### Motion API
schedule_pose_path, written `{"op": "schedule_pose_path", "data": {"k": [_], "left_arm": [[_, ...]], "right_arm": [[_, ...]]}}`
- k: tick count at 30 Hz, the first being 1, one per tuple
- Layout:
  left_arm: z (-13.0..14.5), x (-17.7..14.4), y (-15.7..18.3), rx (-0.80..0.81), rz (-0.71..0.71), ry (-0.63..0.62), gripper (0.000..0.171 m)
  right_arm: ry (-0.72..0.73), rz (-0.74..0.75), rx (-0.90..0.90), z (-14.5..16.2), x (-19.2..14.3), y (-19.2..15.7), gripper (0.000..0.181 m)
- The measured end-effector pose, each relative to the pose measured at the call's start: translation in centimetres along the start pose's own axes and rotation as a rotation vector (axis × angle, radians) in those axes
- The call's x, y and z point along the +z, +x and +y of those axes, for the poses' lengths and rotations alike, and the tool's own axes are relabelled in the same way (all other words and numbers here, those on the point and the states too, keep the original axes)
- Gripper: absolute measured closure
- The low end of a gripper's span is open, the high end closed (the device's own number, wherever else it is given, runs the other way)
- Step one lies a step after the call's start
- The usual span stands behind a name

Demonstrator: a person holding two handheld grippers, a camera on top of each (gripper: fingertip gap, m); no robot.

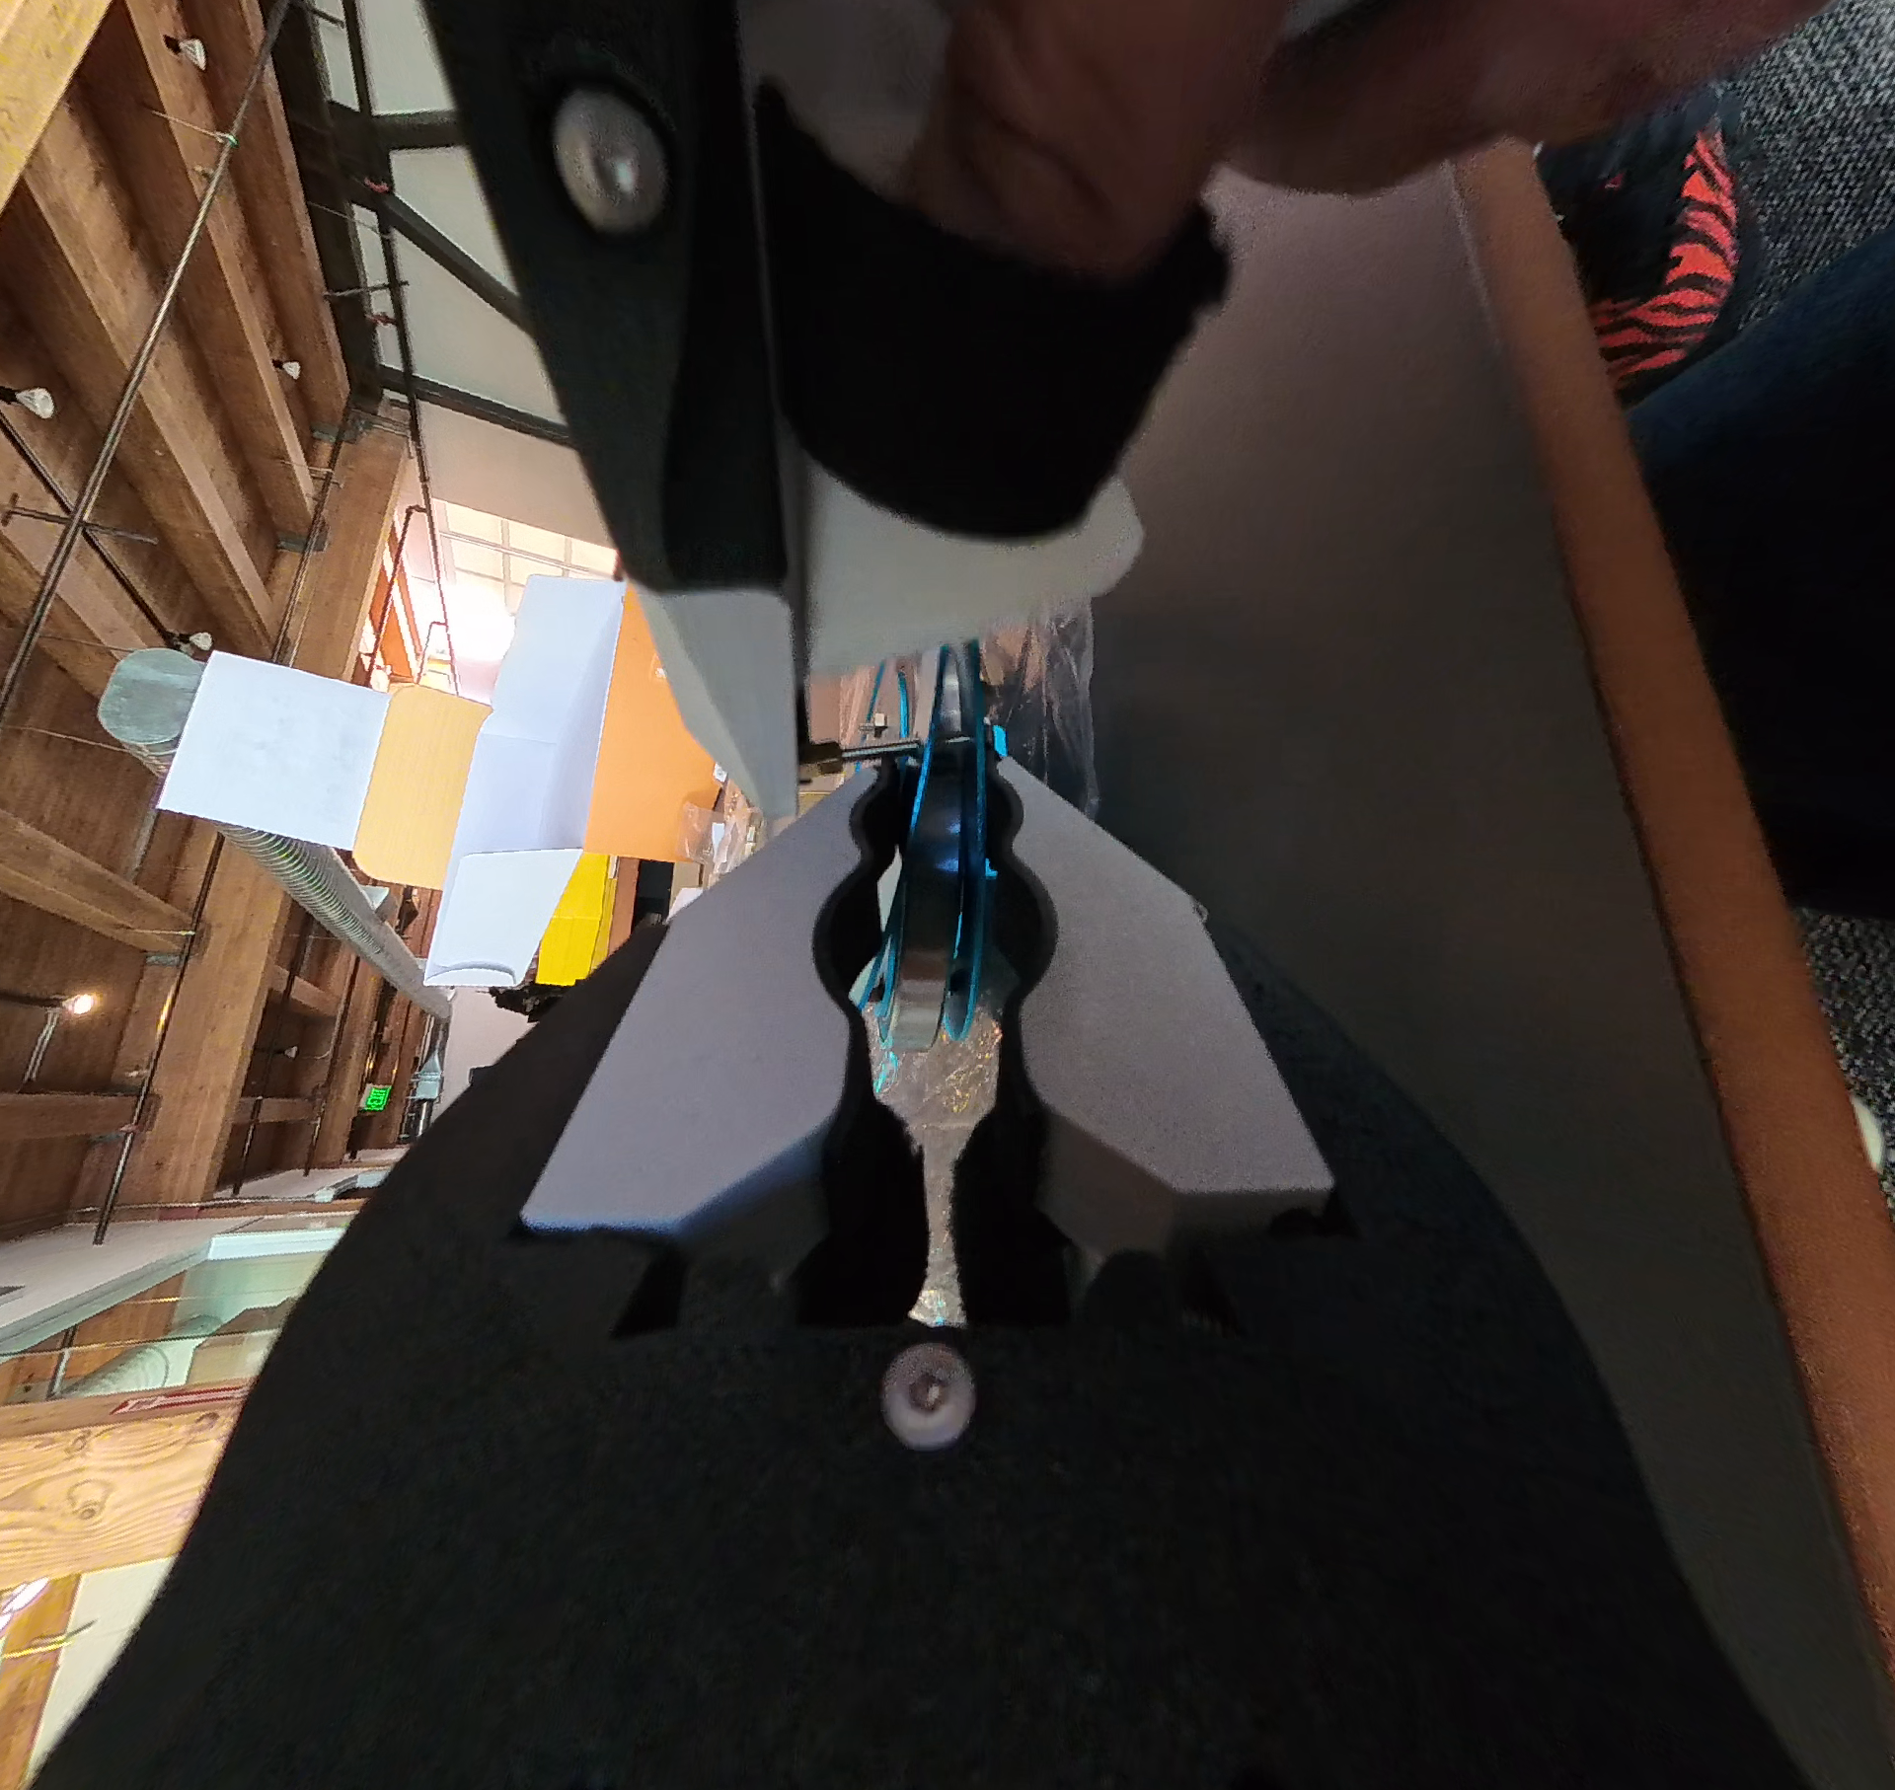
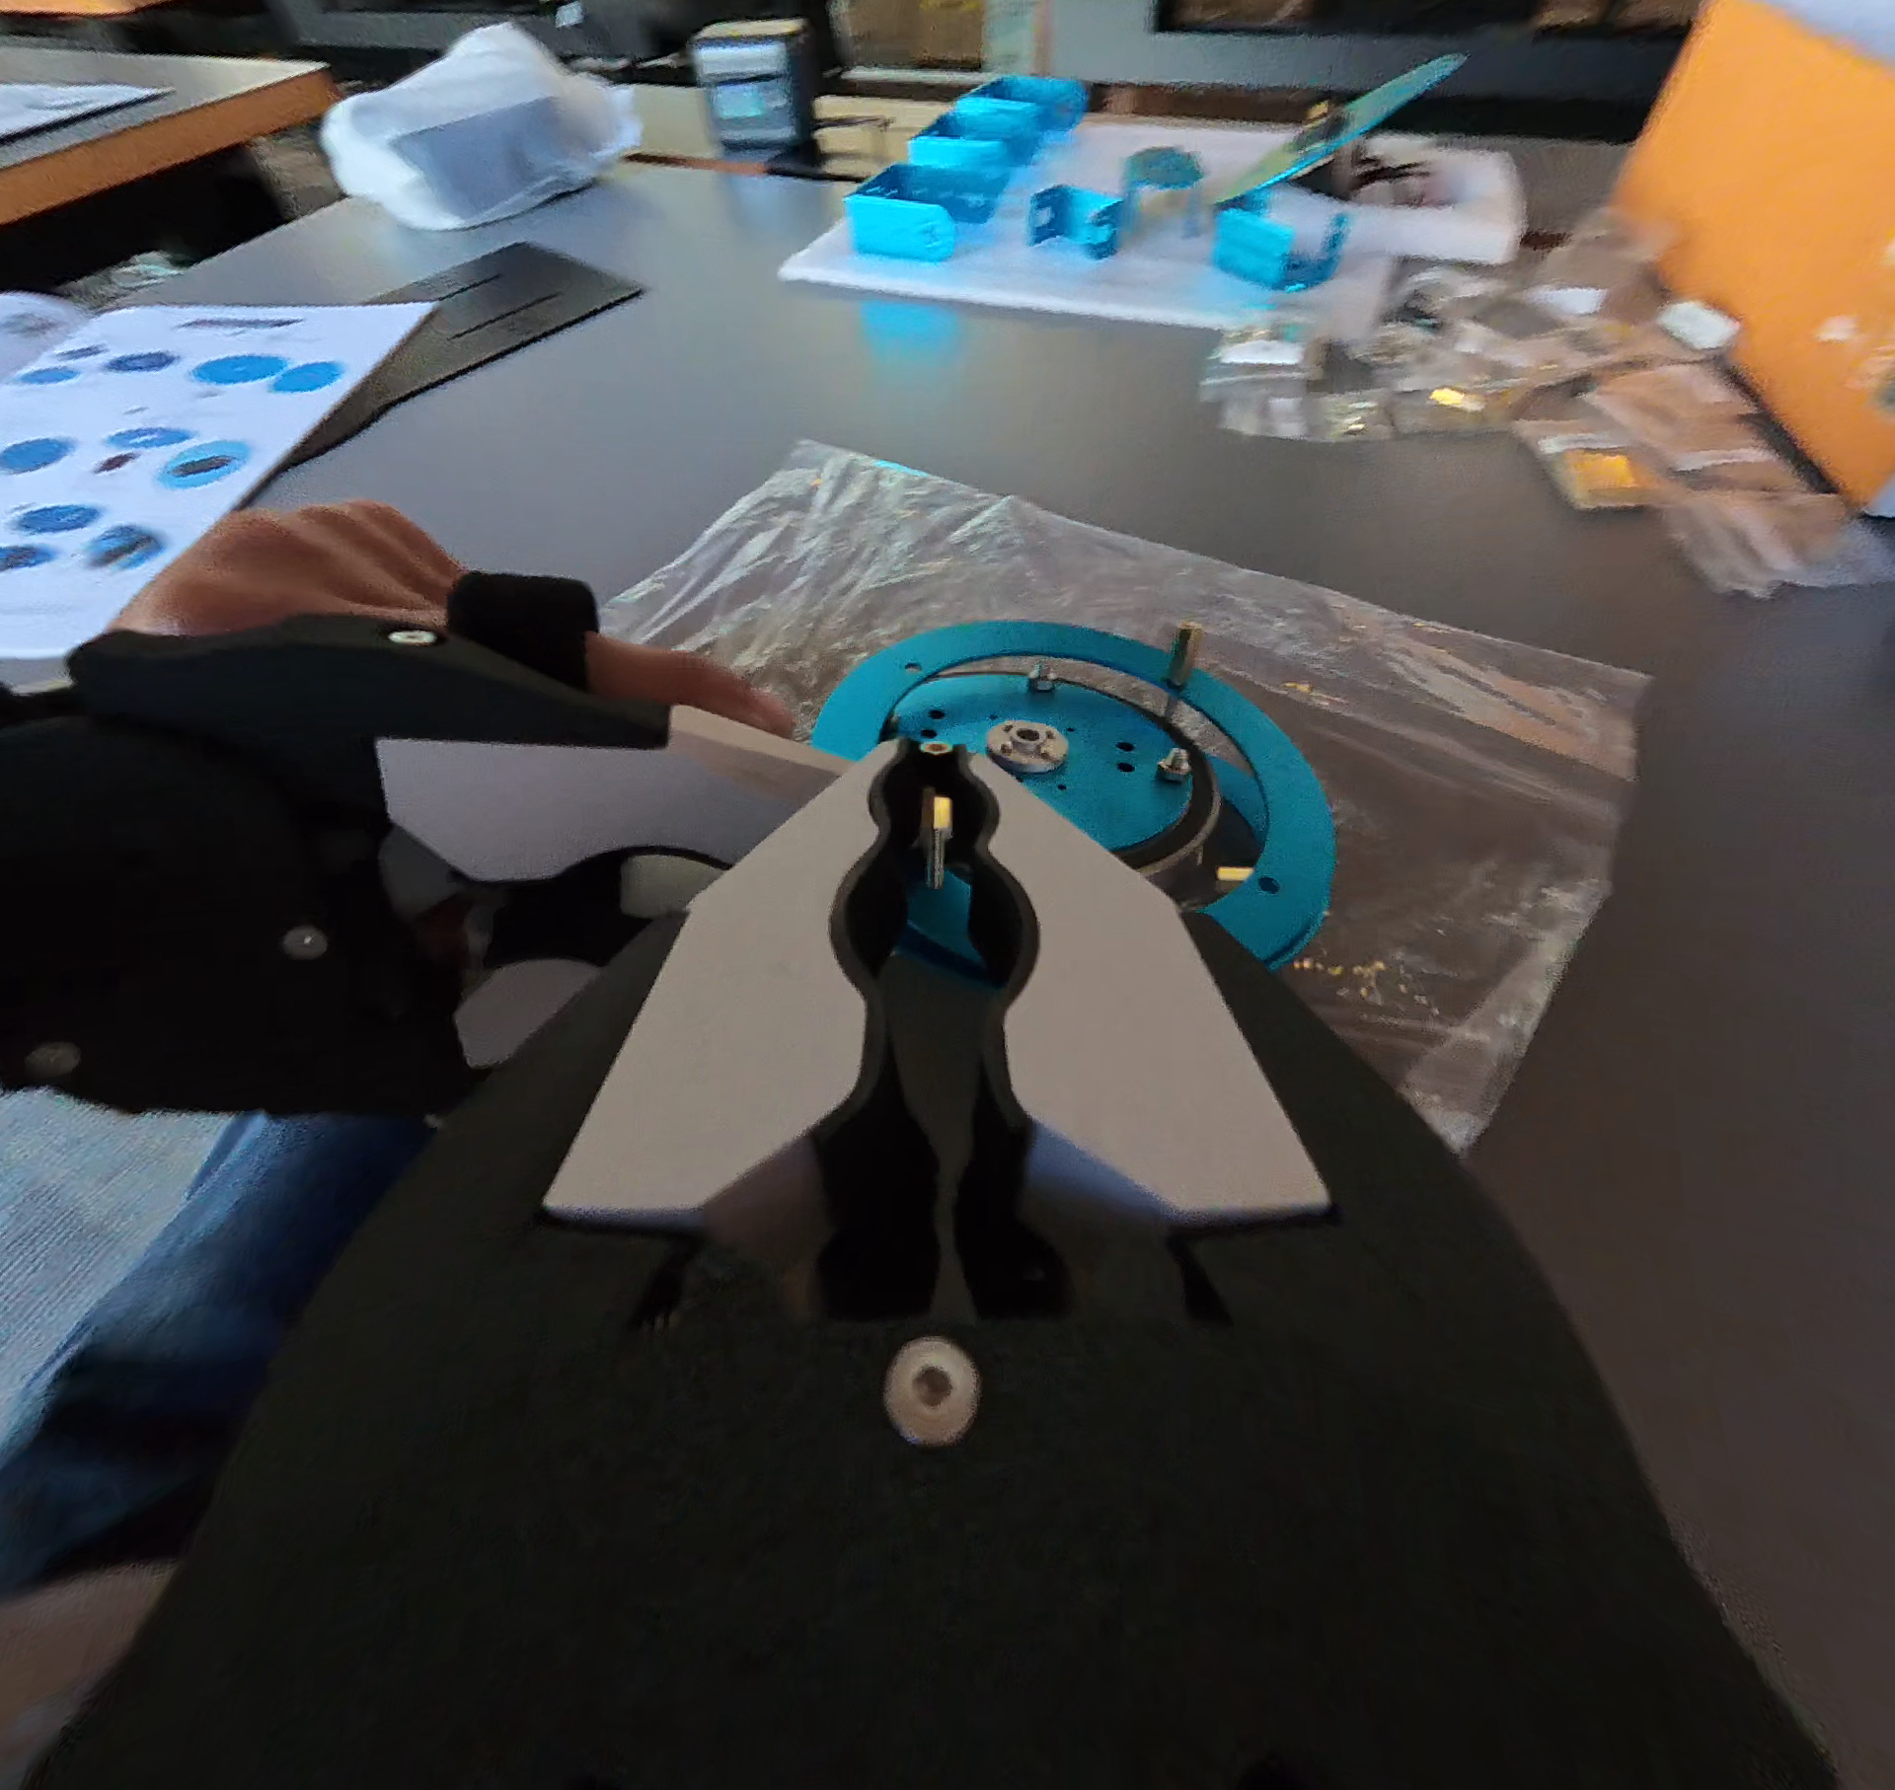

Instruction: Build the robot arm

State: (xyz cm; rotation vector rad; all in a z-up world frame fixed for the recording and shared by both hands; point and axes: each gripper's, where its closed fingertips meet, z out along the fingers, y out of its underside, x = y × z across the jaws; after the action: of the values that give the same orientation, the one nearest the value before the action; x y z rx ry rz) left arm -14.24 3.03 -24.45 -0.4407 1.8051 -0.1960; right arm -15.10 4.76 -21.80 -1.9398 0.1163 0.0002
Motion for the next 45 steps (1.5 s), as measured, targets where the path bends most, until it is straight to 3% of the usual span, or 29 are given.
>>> {"op": "schedule_pose_path", "data": {"k": [6, 11, 13, 16, 21, 26, 31, 40, 45], "left_arm": [[-0.1, 0.0, 0.0, 0.007, 0.002, 0.000, 0.156], [0.2, 0.0, -0.1, -0.007, 0.005, -0.006, 0.156], [0.0, -0.1, -0.1, -0.013, 0.010, 0.004, 0.156], [0.0, -0.1, 0.0, -0.009, 0.009, 0.008, 0.156], [-0.1, -0.2, 0.0, -0.011, 0.012, 0.018, 0.156], [-0.3, -0.3, 0.1, -0.008, 0.011, 0.032, 0.156], [-0.5, -0.3, 0.2, -0.009, 0.013, 0.038, 0.156], [-0.9, -0.3, 0.4, -0.013, 0.022, 0.054, 0.156], [-0.4, -0.2, 0.0, -0.025, 0.013, 0.027, 0.156]], "right_arm": [[0.071, 0.321, -0.033, -0.1, -0.2, 0.5, 0.178], [0.047, 0.222, 0.018, -0.3, 0.2, 0.3, 0.177], [0.023, 0.107, 0.035, -0.3, 0.0, 0.0, 0.176], [0.057, -0.130, 0.002, -2.1, -1.4, -0.7, 0.158], [-0.108, -0.572, -0.059, -1.3, -2.3, -0.2, 0.154], [-0.209, -0.924, 0.059, -1.2, -1.6, 0.2, 0.156], [-0.310, -1.101, 0.019, -0.1, -1.8, -0.9, 0.159], [-0.370, -1.139, -0.046, 0.5, -1.4, -1.6, 0.176], [-0.304, -0.917, -0.044, 0.2, -0.6, -1.4, 0.177]]}}
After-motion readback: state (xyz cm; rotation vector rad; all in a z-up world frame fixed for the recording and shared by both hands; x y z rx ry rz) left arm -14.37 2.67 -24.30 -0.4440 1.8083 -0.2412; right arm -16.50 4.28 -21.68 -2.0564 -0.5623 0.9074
